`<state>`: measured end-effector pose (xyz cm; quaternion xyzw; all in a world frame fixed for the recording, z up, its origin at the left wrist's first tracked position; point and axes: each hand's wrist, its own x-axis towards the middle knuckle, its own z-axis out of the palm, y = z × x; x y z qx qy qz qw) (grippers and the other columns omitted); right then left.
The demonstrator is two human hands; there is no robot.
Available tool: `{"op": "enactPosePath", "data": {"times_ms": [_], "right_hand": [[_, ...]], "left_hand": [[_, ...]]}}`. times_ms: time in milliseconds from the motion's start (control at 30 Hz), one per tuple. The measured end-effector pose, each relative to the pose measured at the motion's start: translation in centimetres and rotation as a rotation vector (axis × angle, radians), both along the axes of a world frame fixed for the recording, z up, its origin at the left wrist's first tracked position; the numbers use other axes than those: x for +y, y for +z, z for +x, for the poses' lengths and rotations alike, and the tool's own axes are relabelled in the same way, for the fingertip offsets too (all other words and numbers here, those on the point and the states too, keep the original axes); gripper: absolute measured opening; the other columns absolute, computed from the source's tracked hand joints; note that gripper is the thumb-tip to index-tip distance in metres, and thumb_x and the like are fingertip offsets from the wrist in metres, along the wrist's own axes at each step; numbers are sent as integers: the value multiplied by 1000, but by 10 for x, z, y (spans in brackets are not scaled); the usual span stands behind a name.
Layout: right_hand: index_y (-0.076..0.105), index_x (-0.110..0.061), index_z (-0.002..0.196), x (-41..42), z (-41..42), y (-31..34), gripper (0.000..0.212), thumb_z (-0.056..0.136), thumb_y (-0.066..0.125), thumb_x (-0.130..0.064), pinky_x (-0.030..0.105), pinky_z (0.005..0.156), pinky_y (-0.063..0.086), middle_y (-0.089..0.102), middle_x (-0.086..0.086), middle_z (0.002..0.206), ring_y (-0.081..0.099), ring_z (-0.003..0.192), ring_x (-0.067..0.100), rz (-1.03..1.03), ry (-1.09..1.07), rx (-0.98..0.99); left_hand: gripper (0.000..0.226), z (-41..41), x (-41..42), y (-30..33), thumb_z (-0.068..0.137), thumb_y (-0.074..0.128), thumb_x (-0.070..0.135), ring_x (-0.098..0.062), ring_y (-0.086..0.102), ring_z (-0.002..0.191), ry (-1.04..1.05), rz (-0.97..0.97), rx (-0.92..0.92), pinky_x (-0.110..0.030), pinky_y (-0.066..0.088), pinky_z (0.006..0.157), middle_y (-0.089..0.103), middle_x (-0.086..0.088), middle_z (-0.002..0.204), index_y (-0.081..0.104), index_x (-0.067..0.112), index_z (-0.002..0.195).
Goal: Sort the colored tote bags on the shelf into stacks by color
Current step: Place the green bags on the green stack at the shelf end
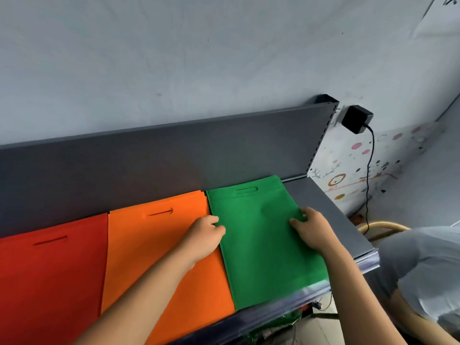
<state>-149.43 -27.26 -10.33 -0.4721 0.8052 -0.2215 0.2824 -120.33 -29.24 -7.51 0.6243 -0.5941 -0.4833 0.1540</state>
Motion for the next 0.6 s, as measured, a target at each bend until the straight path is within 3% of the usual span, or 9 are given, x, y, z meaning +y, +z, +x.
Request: {"op": "enactPosePath", "data": {"times_ms": [67,133,200,267,300,367,467,600], "right_hand": [[55,-7,148,-4,-1,-5,50,103,66,-27,32,86,47,65,15,138,66,113,34,-1,12,47],[51,-9,152,-9,-2,-10,58,102,65,-35,37,89,52,60,19,142,67,110,36,13,13,72],[48,-15,157,-10,-2,-14,65,102,62,-46,49,105,52,51,23,147,59,122,43,80,-9,126],[46,-18,158,-10,1,-14,65,102,60,-49,54,112,43,43,25,151,43,137,48,134,-43,182],[46,-17,157,-10,4,-12,64,103,60,-46,55,112,41,41,25,151,38,139,49,123,-63,201],[48,-15,154,-13,14,-7,59,102,61,-39,57,110,40,40,25,150,34,139,48,53,-94,245],[54,-15,149,-22,43,-1,52,100,63,-31,54,112,38,44,23,148,36,138,46,-57,-18,209],[68,-16,133,-39,109,3,38,97,70,-29,41,112,40,60,15,128,53,128,36,-150,261,53]], "left_hand": [[60,-5,-1,-2,100,52,25,-20,69,101,4,-22,0,-44,57,99,64,8,109,39,15,158],[59,-8,-3,-3,102,53,23,-11,67,88,22,-64,7,-33,56,91,57,15,100,40,16,158],[58,-9,-4,-2,103,53,21,2,55,83,20,-101,4,-25,47,81,60,10,118,39,17,158],[57,-7,-6,0,103,53,20,-4,58,109,12,-135,-5,-23,40,92,53,-2,150,40,16,158],[56,-3,-8,0,103,54,19,-11,56,125,25,-144,4,-25,39,98,49,-4,156,42,15,157],[50,6,-11,-1,101,56,16,-19,55,134,67,-181,21,-29,43,107,54,-6,152,50,13,151],[39,32,-13,-2,99,57,13,-21,66,118,124,-203,42,-35,51,103,67,-5,133,62,14,138],[25,86,-7,0,99,57,13,-14,73,92,200,-211,38,-28,54,82,72,-5,114,67,20,120]]}}
